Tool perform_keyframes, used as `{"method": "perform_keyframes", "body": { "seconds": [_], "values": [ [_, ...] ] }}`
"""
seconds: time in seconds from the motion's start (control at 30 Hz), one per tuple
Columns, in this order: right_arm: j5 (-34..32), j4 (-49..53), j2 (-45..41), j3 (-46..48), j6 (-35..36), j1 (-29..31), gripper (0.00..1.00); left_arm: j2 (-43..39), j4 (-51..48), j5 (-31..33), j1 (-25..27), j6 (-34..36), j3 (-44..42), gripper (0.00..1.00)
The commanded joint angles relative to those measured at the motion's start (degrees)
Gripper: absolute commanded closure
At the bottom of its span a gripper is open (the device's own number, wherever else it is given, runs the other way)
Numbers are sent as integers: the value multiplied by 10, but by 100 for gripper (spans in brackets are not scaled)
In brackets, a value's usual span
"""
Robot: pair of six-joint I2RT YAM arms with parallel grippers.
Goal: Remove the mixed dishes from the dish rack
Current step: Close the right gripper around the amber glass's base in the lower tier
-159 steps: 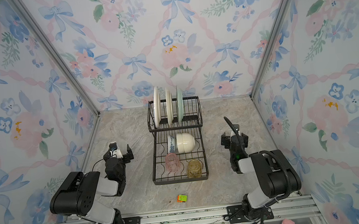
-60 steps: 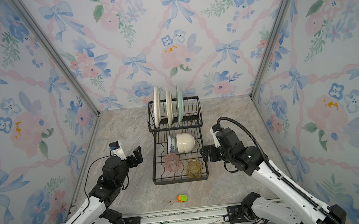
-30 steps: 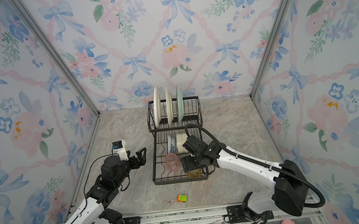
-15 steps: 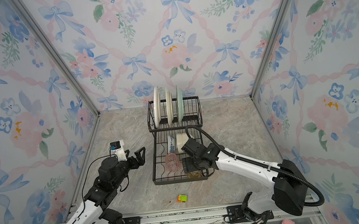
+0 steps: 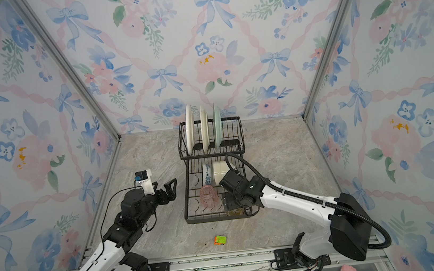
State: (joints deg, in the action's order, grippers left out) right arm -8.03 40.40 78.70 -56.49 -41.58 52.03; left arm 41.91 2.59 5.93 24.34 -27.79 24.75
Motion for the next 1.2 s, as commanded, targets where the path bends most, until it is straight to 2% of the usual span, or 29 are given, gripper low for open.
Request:
{"method": "perform_keyframes", "body": {
  "seconds": [0.0, 0.1, 0.27, 0.4, 0.57, 0.7, 0.87, 1.17],
  "values": [
    [-14, -9, -5, 16, -18, 9, 21, 4, -2, -1, 3, -2, 0, 2],
    [-27, -21, -4, 17, -23, 15, 23, 4, -12, 17, 3, 18, -2, 2],
    [-74, -40, -7, 19, -29, 30, 27, -38, -36, 62, 7, 7, -31, 2],
    [-96, -47, 5, 26, -36, 34, 28, -92, -36, 111, 54, -3, -57, 2],
    [-100, -60, 29, 29, -39, 53, 29, -98, -46, 134, 87, 3, -44, 2],
    [-126, -34, 50, 10, -37, 74, 35, -96, -47, 131, 90, 1, -42, 2],
    [-138, -24, 44, 1, -42, 82, 36, -93, -45, 125, 91, -12, -40, 2],
    [-159, -26, 6, -3, -42, 84, 41, -19, -43, 98, 90, -20, -13, 2]
  ]
}}
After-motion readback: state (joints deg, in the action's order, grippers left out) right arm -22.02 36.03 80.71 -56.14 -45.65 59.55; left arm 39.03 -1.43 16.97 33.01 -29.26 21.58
